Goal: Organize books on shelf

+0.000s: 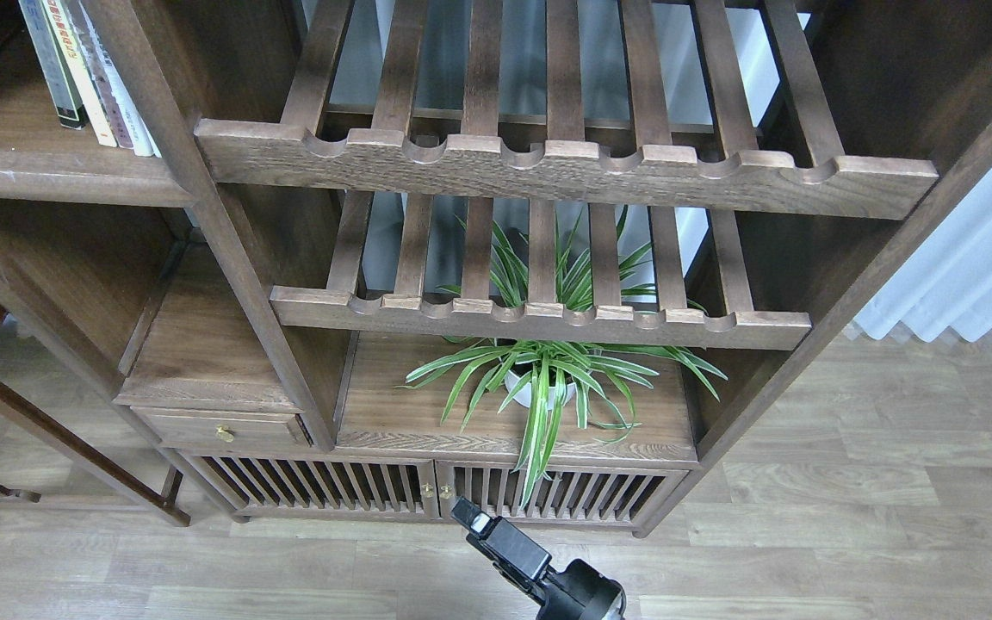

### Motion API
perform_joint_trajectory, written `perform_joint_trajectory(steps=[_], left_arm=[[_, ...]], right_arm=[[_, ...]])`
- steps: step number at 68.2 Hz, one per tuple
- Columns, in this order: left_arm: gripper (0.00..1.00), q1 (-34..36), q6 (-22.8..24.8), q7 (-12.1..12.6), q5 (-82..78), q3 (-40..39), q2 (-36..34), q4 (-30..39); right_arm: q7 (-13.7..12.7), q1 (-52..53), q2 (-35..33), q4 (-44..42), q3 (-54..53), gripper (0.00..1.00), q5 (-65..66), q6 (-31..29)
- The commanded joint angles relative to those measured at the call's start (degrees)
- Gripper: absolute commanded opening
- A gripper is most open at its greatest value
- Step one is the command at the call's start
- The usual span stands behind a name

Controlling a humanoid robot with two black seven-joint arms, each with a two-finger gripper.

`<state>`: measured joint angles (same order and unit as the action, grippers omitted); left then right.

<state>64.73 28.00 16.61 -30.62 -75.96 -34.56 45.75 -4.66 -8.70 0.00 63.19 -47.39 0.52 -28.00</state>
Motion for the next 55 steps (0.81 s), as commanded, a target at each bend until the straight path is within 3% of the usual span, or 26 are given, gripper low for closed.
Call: perform_joint_trajectory(steps=[1,22,35,44,55], left_arm=[[0.08,-0.22,0.0,-0.08,1.87,0.9,0.01,-1.19],[0.1,-0.13,0.0,-0.26,3.72,3.45,0.28,-2.07],[0.18,-0.92,0.0,-0.08,9.08,3.89,3.97,-1.98],[0.51,-1.89,0.0,0.01,11.63,4.24,3.97,-1.98],[0.62,-5.4,0.0,-0.26,13.82,3.36,3.18,-1.46]], right_arm=[[-0.08,0.0,0.0,0.0,-0.07,1.0,0.0,0.0],[0.01,-0.09,0.0,0.0,0.01,1.0,0.0,0.0],[0.01,0.0,0.0,0.0,-0.07,1.0,-0.09,0.0],[0.01,0.0,0.0,0.0,-0.16,1.0,-0.09,0.0],[-0.08,-0.09,0.0,-0.08,0.01,1.0,-0.09,0.0]])
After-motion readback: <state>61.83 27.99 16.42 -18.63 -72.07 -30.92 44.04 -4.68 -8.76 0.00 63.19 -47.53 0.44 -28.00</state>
